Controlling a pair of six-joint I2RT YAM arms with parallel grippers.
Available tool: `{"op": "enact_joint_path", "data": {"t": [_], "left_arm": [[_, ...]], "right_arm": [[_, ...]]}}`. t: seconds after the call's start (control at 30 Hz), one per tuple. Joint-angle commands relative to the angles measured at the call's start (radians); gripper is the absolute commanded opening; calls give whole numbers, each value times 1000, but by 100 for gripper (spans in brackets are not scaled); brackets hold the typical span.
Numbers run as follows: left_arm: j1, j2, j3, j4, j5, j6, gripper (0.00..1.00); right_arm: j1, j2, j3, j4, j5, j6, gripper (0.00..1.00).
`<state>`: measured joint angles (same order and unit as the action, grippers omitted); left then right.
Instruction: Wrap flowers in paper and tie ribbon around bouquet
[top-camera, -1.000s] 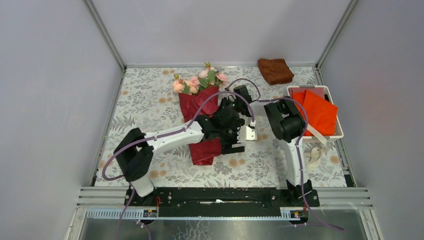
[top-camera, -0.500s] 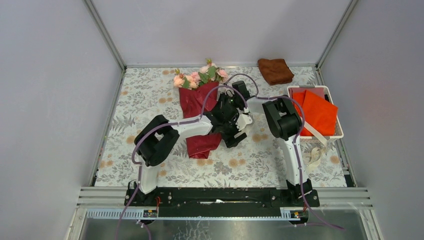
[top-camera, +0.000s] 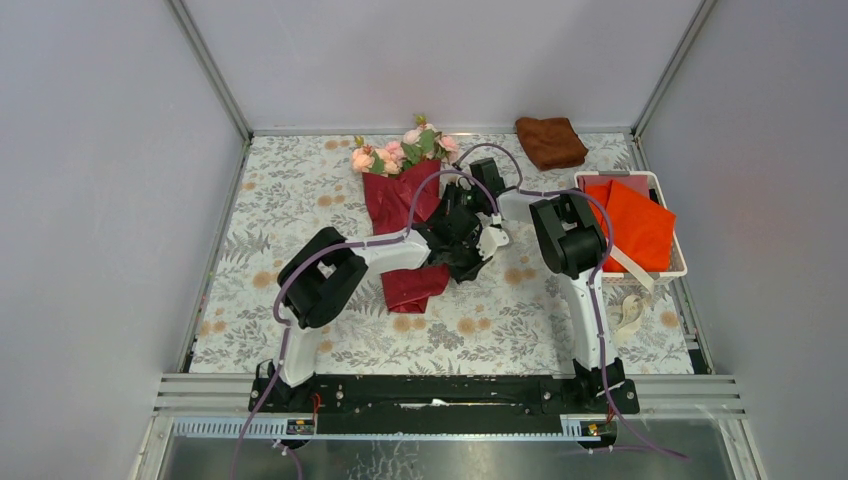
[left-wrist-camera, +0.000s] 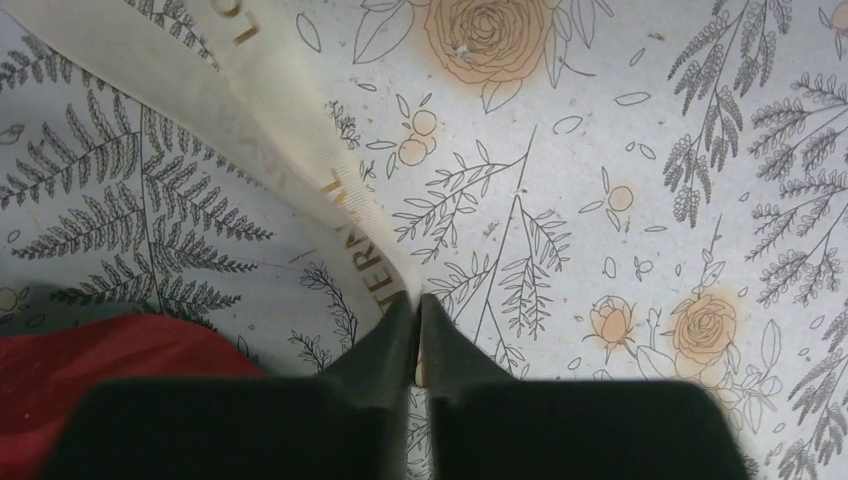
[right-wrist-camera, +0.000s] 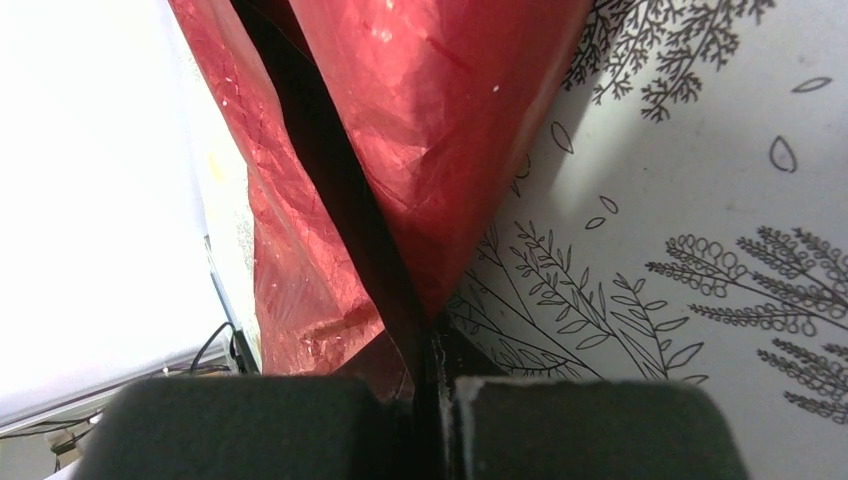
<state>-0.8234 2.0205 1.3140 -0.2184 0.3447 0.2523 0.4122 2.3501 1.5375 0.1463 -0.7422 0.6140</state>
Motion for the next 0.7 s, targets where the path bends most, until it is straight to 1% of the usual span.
{"op": "enact_joint_path", "data": {"t": [0.0, 0.1, 0.17, 0.27, 0.33, 0.43, 0.5, 0.67], "left_arm": [[-6, -6, 5, 17, 69, 15, 0], [-7, -43, -14, -4, 74, 55, 0], [-17, -85, -24, -48, 84, 96, 0], [-69, -168, -55, -204, 133, 242, 0], [-120, -250, -116, -306, 158, 349, 0], [-168, -363, -242, -421, 207, 438, 0], [-170, -417, -311, -509, 230, 480, 0], [-157, -561, -490, -693, 169, 550, 0]], "right_arm": [[25, -24, 44, -62, 51, -45, 0], [25, -32, 49, -67, 50, -44, 0], [25, -39, 53, -80, 53, -47, 0], [25, -53, 68, -111, 53, -49, 0], [25, -66, 74, -129, 59, -47, 0], [25, -92, 83, -178, 66, -42, 0], [25, -110, 91, -204, 69, -40, 0], [24, -143, 124, -294, 74, -59, 0]]}}
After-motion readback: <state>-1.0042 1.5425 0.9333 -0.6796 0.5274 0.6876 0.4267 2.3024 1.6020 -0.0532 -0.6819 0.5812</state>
